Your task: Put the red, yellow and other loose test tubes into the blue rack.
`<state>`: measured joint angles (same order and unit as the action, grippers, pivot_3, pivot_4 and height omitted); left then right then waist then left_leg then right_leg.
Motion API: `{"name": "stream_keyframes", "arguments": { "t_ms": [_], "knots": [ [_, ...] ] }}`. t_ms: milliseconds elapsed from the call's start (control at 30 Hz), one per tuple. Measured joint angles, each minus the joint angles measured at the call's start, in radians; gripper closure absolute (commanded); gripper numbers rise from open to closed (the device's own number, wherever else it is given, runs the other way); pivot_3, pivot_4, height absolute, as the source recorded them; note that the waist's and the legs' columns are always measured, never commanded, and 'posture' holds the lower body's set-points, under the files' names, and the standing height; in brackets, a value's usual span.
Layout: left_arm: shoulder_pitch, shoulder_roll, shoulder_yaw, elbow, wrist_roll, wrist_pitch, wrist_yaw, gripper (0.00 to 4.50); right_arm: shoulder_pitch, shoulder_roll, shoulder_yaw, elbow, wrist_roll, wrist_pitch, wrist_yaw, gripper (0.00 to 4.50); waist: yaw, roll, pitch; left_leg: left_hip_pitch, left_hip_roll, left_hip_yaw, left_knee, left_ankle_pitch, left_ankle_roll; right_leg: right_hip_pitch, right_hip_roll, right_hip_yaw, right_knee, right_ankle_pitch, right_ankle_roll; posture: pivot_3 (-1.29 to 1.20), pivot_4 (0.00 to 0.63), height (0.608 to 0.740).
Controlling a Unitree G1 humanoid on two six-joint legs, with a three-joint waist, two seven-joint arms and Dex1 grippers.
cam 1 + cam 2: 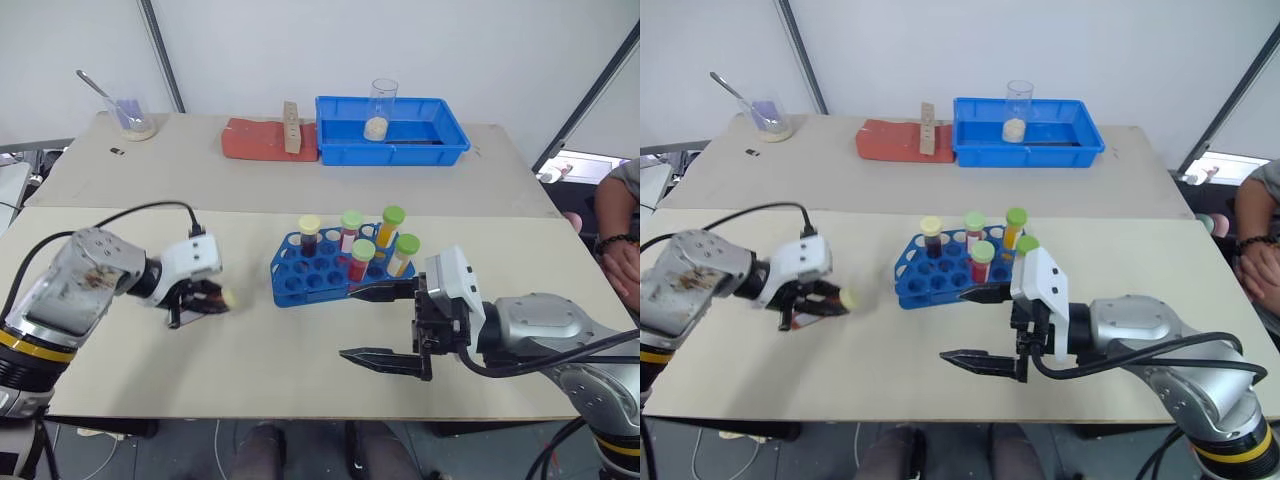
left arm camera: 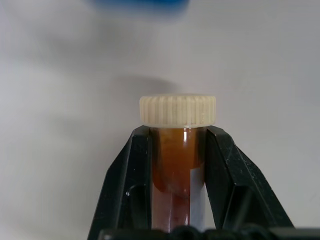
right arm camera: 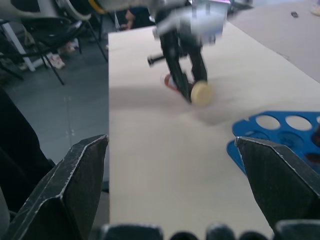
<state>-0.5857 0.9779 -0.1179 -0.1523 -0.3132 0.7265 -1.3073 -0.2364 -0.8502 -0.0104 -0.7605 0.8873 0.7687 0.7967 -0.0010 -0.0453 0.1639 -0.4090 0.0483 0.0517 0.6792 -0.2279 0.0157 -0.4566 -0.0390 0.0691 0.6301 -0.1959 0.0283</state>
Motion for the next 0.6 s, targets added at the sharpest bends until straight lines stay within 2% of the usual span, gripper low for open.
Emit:
{"name": "stream_keyframes", "arguments": {
  "t_ms": [67, 133, 233, 400, 600],
  "knots": [
    [-0.059, -0.086, 0.085, -0.026, -0.102, 0.042, 0.030, 3.57, 0.036, -0.048, -0.037, -0.008, -0.001, -0.001, 0.029, 0.00, 0.002, -0.001, 0.000, 0.000, 0.000, 0.000, 0.001, 0.000, 0.000, 0.001, 0.000, 0.000, -0.001, 0.001, 0.002, 0.00, 0.150, 0.740],
    [-0.102, -0.180, 0.151, -0.061, -0.185, 0.087, 0.098, 3.57, 0.071, -0.090, -0.074, -0.017, 0.000, -0.001, 0.058, 0.00, 0.002, -0.001, 0.000, 0.001, -0.001, 0.000, 0.001, 0.000, 0.000, 0.002, 0.000, 0.001, -0.002, 0.006, 0.010, 0.00, 0.150, 0.740],
    [-0.101, -0.274, 0.163, -0.084, -0.228, 0.110, 0.189, 3.57, 0.094, -0.112, -0.113, -0.018, 0.000, -0.003, 0.078, 0.00, -0.009, -0.001, 0.000, 0.003, -0.001, 0.000, 0.001, 0.000, 0.000, 0.003, 0.000, 0.002, -0.001, 0.006, 0.010, 0.00, 0.150, 0.740],
    [-0.005, -0.467, 0.141, -0.083, -0.193, -0.018, 0.355, 3.57, 0.121, -0.145, -0.169, -0.032, 0.000, -0.002, 0.074, 0.00, -0.014, -0.001, 0.000, 0.004, -0.001, -0.001, 0.001, 0.000, 0.000, 0.004, 0.001, 0.002, 0.000, 0.007, 0.009, 0.00, 0.150, 0.740],
    [0.055, -0.565, 0.100, -0.026, -0.113, -0.202, 0.437, 3.57, 0.166, -0.164, -0.201, -0.054, 0.000, 0.011, 0.033, 0.00, -0.011, -0.001, 0.000, 0.003, -0.001, -0.001, 0.001, 0.000, 0.000, 0.004, 0.001, 0.003, -0.001, 0.008, 0.010, 0.00, 0.150, 0.740]
  ]
}}
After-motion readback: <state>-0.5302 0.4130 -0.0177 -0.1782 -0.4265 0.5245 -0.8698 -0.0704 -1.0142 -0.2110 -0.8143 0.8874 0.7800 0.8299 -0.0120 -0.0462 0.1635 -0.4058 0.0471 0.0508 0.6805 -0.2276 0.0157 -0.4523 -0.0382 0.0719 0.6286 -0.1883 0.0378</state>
